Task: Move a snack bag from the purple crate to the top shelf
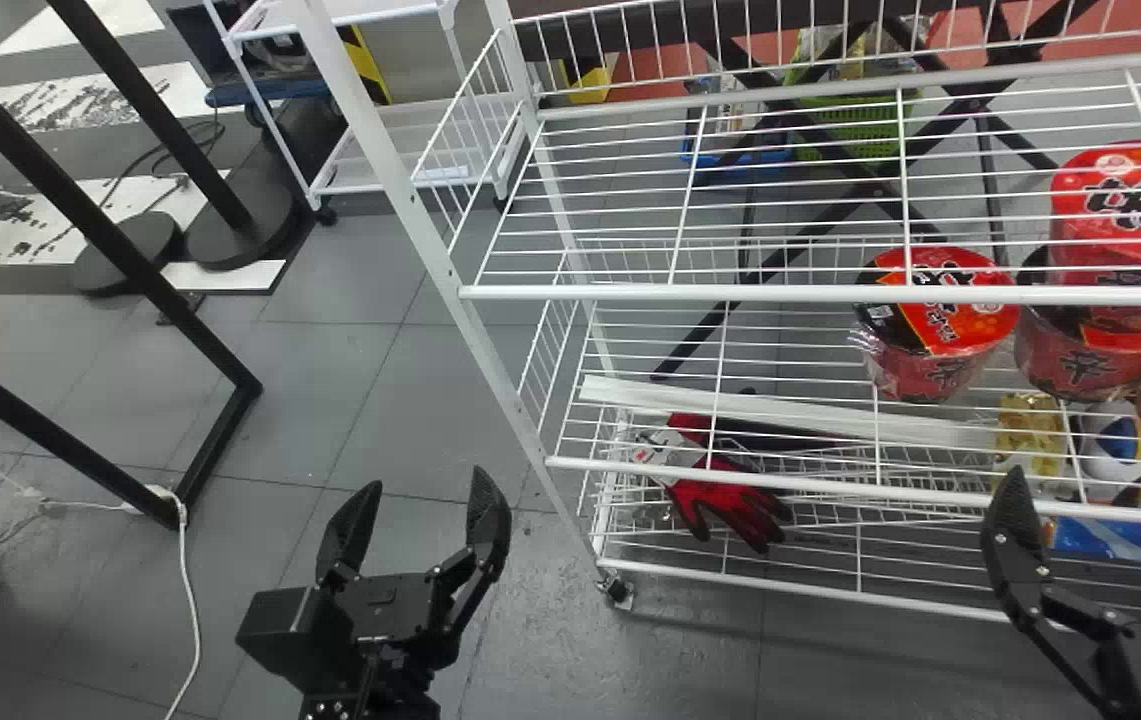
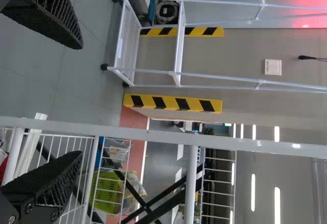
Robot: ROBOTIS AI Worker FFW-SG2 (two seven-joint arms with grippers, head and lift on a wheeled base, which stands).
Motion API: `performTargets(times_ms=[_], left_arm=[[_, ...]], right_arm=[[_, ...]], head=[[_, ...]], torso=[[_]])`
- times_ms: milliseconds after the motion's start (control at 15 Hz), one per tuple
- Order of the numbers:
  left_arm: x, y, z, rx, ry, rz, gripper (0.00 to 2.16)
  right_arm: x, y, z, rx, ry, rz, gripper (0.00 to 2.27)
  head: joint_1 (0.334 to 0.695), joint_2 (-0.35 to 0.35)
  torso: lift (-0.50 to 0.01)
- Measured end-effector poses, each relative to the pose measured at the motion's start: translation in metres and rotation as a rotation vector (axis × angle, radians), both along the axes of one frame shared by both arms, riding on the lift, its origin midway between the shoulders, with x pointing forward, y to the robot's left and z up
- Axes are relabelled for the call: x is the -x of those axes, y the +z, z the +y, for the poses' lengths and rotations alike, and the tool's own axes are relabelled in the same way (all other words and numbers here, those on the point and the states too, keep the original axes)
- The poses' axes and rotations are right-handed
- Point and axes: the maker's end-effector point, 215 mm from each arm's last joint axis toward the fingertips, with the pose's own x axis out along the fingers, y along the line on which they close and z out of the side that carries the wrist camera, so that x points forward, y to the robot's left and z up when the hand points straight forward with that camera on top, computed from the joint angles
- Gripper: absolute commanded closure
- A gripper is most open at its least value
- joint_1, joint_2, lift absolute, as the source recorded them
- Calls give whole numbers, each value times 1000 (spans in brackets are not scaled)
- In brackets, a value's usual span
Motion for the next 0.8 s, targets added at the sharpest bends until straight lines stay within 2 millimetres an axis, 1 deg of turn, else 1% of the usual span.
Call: performTargets(times_ms=[200,400,467,533,600,667,733,800], left_arm=[[0,-1,0,0,0,1,66],[0,-1,0,0,1,1,70],[0,-1,0,-1,1,1,70],[0,-2,2,-2,5,3,70],[0,-2,4,-5,9,3,70],[-1,-2,5,-8,8,1,73],[-1,-2,6,-9,8,-2,73],[-3,-2,7,-8,10,-6,73]], right_arm=[[0,1,0,-4,-1,-3,19],[3,-2,-1,-2,-3,5,46],[4,-4,-7,-1,-25,18,46],[8,-11,-18,6,-61,63,39],[13,-23,-31,22,-91,137,36],[20,-37,-49,45,-117,230,36],[28,-45,-68,59,-139,306,36],[38,-47,-89,66,-162,376,36]], head=[[695,317],[695,318],[695,310],[695,301],[695,290],[695,277],[695,236],[695,210]], torso=[[-452],[-452],[-452],[-452],[-452],[-452],[-452],[-452]])
